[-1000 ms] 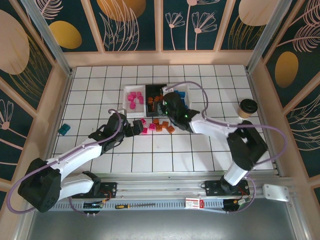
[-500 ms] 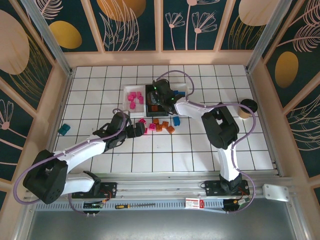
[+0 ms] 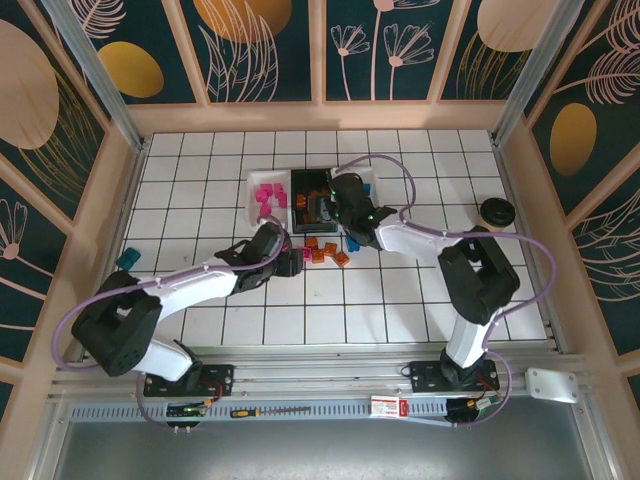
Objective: Sort the legos into containers by color
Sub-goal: Place the lego in the container, then pick up the lego from the center of the table.
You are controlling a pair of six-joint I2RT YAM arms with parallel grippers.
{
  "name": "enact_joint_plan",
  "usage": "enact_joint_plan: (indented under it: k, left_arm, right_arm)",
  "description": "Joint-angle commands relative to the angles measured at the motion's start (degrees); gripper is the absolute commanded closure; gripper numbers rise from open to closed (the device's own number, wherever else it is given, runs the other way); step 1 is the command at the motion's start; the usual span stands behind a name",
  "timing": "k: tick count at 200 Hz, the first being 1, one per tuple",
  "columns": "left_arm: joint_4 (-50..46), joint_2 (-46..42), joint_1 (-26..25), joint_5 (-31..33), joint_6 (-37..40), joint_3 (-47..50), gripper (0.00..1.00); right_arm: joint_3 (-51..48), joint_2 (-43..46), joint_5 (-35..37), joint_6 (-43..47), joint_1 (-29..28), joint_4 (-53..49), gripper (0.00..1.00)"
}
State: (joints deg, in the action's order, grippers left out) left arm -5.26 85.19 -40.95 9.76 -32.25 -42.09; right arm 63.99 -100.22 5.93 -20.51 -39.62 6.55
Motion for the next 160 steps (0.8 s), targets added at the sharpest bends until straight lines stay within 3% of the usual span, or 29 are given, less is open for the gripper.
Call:
enact_joint_plan:
  k: [1,20,99,160]
  left_arm:
    - [-2.76,3.77,-0.78,6.24,1.83,-2.18,0.35]
    - [-1.94,6.17,-0.93,7.81,2.05,-2.74,0.41]
    - [3.0,12.03,-1.33,4.13,2.55,-3.58,0.45]
    - [3.41,11.38,-1.49,4.74,0.76,-2.41,0.7]
  right_arm:
    - [-3.92,4.11,0.81,-1.96,0.23,3.42,0.4]
    - [-5.82,6.52,1.26,-2.18,0.28,3.67,0.4]
    - [-8.81,11.45,2.64,-2.3,0.37,4.17,0.39]
    - [-9.96,11.88,2.85,-2.36,0.5,4.68,0.39]
